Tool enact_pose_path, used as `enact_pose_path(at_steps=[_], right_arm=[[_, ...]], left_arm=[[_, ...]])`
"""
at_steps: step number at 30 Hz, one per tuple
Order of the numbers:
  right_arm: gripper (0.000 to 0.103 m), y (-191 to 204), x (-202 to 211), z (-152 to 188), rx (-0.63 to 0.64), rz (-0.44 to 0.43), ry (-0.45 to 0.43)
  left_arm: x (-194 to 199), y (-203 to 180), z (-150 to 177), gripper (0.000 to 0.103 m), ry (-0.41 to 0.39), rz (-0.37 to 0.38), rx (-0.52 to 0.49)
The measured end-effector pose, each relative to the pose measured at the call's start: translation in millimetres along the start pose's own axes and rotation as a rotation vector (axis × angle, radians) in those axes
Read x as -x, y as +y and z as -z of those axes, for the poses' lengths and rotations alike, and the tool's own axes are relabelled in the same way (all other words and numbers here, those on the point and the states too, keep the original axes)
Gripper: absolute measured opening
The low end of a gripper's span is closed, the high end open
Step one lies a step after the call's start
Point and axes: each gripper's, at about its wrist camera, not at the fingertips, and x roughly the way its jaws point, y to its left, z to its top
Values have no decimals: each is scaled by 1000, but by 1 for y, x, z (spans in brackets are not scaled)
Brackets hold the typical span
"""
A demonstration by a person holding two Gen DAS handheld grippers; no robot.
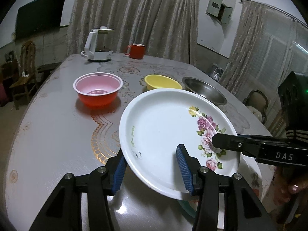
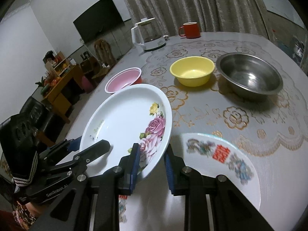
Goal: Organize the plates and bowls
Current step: 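Lift the pink-rose plate with both grippers and carry it over the stack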
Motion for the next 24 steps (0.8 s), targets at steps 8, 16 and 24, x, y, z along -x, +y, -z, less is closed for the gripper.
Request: enact_pose_path(at_steps=[8,16,24], right_arm=[[24,-11,25,25,-82,-8,-31],[25,-20,49,45,-118,5,-53],[25,-29,69,59,-157,17,-81]], left_arm=[[8,-23,7,50,6,35,-40],[11,-44,11,50,14,71,-79],[10,-66,18,50,37,99,-131]])
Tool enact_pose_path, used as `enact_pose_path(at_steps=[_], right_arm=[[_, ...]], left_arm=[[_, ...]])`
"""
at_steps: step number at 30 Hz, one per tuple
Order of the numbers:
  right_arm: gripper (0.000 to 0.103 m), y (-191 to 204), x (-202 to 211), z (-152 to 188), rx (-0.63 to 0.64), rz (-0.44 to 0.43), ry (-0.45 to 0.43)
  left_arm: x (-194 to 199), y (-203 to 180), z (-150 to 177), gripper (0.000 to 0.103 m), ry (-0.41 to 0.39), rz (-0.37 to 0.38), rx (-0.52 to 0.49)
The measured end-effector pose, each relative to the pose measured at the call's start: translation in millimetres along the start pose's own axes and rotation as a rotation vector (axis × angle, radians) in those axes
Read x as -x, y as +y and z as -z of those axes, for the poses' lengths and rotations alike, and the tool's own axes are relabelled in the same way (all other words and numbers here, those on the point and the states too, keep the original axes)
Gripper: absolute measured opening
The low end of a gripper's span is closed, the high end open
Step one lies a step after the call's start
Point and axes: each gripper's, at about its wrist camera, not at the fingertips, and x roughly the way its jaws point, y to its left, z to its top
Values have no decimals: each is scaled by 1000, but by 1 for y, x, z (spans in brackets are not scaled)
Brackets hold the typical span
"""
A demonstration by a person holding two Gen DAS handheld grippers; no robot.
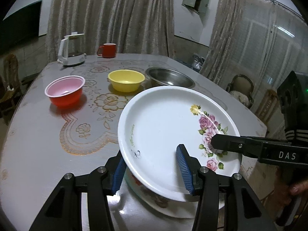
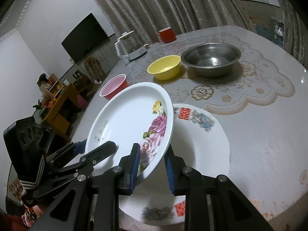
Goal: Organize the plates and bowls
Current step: 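Lift the pink-rose plate with both grippers and carry it over the stack, then lower the pink-rose plate onto the large white plate and open both grippers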
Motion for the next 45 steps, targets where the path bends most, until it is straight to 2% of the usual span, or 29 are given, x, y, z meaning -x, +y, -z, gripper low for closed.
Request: enact_pose_path(at_steps=[10,24,40,45], right_arm=[[25,-21,12,18,-58,20,11],[26,-33,10,29,-102,25,52],[32,-37,4,32,-144,52,85],[33,-36,3,29,-151,64,101]], left_arm=[[-13,-16,7,51,70,42,-32],[-20,-25,13,53,114,41,-62],[-30,-24,17,58,164,51,-44],[-31,-23,16,63,175,71,-23]])
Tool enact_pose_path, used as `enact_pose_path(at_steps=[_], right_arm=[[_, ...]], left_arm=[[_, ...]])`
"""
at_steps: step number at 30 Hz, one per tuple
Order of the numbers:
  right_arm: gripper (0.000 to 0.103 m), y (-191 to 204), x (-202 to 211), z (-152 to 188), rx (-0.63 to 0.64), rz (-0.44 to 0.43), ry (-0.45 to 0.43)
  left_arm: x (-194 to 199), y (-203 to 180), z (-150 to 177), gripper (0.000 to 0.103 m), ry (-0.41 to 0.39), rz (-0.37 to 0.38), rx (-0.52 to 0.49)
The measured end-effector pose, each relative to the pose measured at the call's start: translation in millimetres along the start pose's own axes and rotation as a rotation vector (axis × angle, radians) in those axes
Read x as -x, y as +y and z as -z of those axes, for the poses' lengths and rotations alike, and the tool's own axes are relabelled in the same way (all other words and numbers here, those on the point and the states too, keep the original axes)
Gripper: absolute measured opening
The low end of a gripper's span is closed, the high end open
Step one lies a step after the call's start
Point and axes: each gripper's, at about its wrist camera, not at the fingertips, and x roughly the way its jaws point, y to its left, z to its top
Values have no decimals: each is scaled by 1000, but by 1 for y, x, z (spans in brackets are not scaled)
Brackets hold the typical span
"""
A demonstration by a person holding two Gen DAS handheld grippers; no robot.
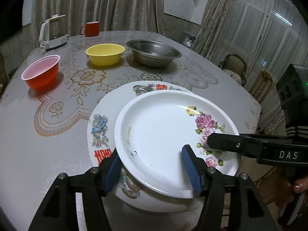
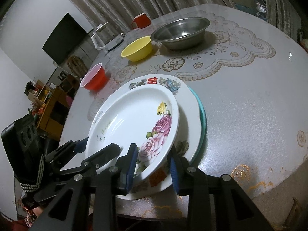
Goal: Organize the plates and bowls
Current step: 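Lower the pink-rose plate onto the large white plate and open both grippers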
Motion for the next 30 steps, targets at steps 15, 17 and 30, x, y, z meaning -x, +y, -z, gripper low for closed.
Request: enact_pose_path(at_steps=[15,17,30], right_arm=[[45,2,-7,-11,-38,7,28],[45,3,-9,-11,-37,5,32],[43,14,-8,-9,31,79,38]], left_arm=[[5,7,-8,79,44,65,52],[7,5,-7,82,41,56,38],[6,0,-5,86,40,41,-5]])
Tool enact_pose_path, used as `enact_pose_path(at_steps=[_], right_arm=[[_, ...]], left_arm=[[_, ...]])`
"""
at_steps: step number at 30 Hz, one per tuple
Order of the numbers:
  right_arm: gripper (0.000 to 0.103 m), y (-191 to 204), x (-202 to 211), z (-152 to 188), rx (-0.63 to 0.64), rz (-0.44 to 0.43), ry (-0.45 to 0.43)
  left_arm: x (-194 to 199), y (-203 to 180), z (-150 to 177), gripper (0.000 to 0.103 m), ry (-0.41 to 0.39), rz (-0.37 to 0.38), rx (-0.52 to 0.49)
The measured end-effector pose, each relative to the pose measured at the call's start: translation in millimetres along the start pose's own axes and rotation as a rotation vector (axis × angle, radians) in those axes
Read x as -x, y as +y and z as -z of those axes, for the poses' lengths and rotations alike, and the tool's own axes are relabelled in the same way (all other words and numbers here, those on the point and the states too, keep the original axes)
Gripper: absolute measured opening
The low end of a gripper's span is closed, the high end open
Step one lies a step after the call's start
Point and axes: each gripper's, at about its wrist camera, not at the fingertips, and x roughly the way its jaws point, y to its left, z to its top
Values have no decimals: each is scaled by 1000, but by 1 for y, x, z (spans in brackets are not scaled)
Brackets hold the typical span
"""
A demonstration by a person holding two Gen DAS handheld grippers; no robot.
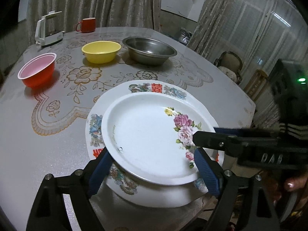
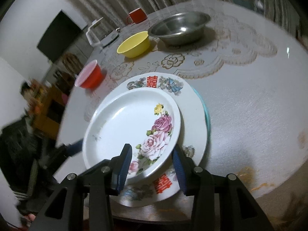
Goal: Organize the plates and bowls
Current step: 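Lower the pink-rose plate onto the large white plate and open both grippers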
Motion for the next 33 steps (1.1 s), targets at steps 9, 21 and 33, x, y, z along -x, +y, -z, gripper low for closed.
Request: enact_pose_path(at_steps=[9,21,33], right_arm=[[43,20,5,6,210,217,-37],[43,14,5,-2,129,144,-82],[45,24,7,-6,153,54,-123]], left_arm=[[-3,-5,2,90,-2,-15,-27],[9,-2,0,90,-45,-73,-23],[6,4,1,91,-44,-134,-20]])
